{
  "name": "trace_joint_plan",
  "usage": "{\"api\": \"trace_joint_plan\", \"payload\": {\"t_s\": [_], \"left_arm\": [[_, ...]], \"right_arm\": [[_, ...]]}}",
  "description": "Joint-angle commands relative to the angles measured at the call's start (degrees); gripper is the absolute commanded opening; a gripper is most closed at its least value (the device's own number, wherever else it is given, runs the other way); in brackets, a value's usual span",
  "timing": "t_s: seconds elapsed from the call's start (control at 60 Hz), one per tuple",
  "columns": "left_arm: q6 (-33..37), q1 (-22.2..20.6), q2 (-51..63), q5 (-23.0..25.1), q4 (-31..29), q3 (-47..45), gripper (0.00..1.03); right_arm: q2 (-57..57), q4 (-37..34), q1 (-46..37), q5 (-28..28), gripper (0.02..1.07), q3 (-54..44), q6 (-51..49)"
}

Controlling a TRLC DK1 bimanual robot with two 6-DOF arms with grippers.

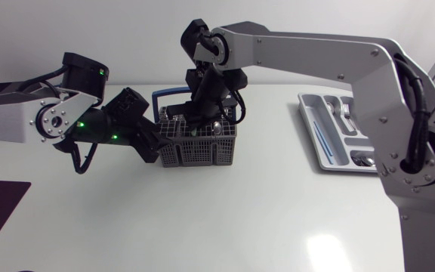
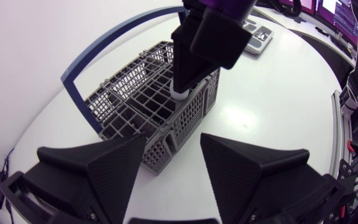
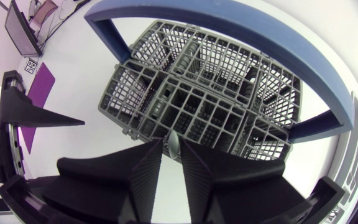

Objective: Unload the cutlery basket into the drawer organizer.

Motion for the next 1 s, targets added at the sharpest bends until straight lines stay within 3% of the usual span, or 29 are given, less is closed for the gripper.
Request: {"api": "trace_joint_plan", "payload": {"t_s": [0.0, 0.55, 0.983], "left_arm": [[0.82, -0.25, -1.00, -0.11, 0.79, -1.60, 0.63], [0.91, -0.43, -0.56, -0.20, 0.79, -1.33, 0.63], [0.82, -0.60, -0.29, -0.20, 0.97, -1.07, 0.63]], "right_arm": [[0.08, 0.79, -0.23, 0.68, 0.29, 0.37, 1.59], [0.96, 0.88, -0.23, 0.94, 0.28, 0.46, 1.76], [1.05, 1.41, -0.58, 0.50, 0.20, -0.95, 1.50]]}}
